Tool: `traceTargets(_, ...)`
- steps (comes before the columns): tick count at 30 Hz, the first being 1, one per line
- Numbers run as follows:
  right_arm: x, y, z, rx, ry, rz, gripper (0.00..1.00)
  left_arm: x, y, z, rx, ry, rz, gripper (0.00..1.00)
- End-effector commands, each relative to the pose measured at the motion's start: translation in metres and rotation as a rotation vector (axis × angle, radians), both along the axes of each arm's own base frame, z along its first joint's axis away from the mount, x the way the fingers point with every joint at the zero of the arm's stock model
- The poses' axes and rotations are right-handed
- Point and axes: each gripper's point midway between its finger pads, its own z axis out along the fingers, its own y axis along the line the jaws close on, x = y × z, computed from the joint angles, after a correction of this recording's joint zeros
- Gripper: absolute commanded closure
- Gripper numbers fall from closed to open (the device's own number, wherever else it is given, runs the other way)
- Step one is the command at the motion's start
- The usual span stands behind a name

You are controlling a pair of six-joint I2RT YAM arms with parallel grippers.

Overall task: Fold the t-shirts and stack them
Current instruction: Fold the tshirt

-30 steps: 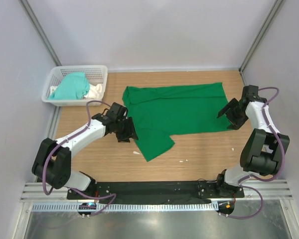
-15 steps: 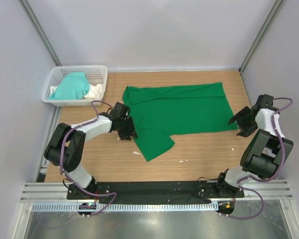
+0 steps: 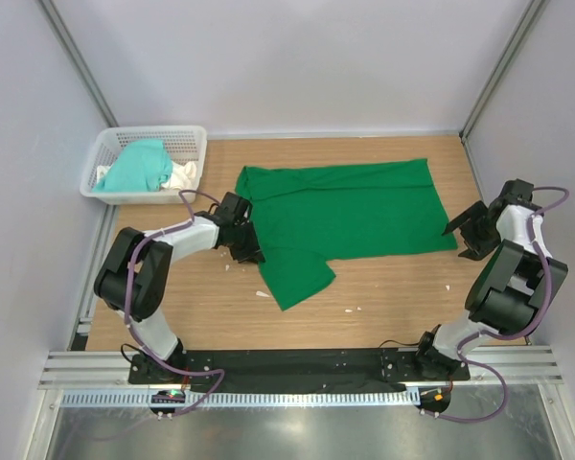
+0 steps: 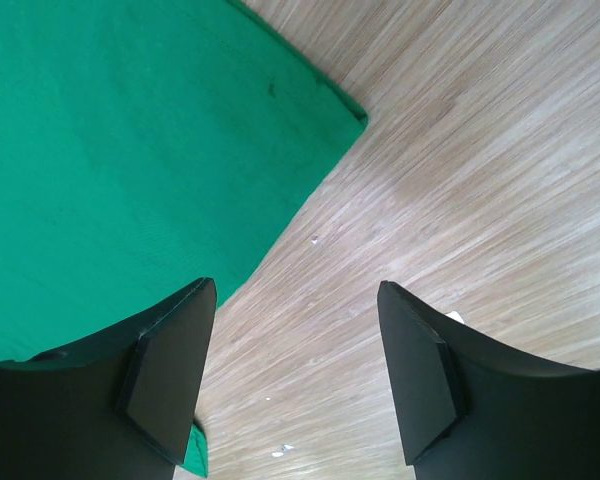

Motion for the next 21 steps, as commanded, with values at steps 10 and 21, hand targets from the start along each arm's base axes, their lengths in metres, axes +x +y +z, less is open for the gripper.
traceTargets(10, 0.006, -0.015, -0.018, 0.000, 0.004, -0.019, 0.41, 0.004, 0.003, 0.001, -0.013, -0.021, -0.025, 1.00)
traceTargets(21, 0.019, -0.024, -0.040, 0.025, -0.015, -0.065, 0.50, 0.005, 0.000, 0.019, -0.043, -0.054, -0.036, 1.00)
